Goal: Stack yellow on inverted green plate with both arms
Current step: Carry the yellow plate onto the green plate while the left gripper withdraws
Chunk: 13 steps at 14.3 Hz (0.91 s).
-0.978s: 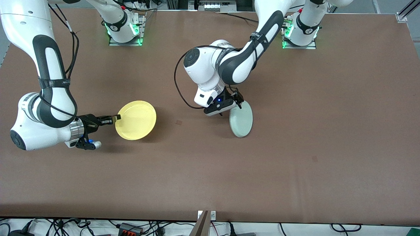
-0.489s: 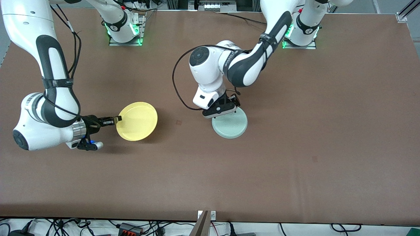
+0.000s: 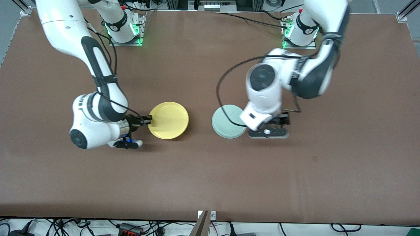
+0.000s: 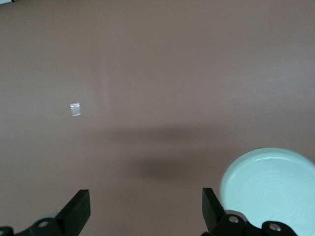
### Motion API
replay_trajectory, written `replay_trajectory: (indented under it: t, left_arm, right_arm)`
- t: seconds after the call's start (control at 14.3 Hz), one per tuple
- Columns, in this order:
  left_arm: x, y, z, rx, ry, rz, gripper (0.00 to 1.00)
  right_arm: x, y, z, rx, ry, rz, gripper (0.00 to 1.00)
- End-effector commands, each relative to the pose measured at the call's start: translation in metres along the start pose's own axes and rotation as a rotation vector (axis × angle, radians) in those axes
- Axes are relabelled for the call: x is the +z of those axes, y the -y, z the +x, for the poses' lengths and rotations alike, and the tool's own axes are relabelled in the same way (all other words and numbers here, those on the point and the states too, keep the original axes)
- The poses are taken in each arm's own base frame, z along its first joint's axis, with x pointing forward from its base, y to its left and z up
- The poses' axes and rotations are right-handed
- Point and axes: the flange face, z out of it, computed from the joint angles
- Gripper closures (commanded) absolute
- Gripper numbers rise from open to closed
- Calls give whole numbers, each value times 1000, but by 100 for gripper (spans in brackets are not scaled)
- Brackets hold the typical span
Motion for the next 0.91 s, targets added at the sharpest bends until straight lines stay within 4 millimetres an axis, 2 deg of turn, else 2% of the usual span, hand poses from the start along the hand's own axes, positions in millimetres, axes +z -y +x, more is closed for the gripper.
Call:
replay_trajectory:
  t: [0.0, 0.07, 0.14, 0.28, 0.42, 0.56, 0.63, 0.84]
  left_arm:
    - [-13, 73, 5, 74, 62, -84, 0]
    - [-14, 97, 3, 83, 90, -105, 0]
    - [-21, 123, 0, 81, 104, -133, 0]
    - [-31, 167, -19, 67, 124, -192, 0]
    - [-52, 203, -45, 75, 103, -195, 0]
    - [-82, 217, -76, 75, 71, -186, 0]
    - [-93, 225, -87, 81, 53, -183, 0]
    - [-122, 242, -100, 116, 4, -182, 0]
  right_arm:
    - [30, 60, 3, 79, -13, 94, 100]
    - [47, 82, -1, 116, -2, 86, 100]
    - [56, 102, -1, 148, -27, 90, 100]
    - [83, 135, -7, 209, -38, 85, 100]
    - [104, 164, -13, 284, -63, 145, 100]
    - [118, 185, -17, 326, -103, 191, 100]
    - [124, 189, -17, 336, -119, 195, 100]
    - [146, 200, -19, 342, -133, 190, 100]
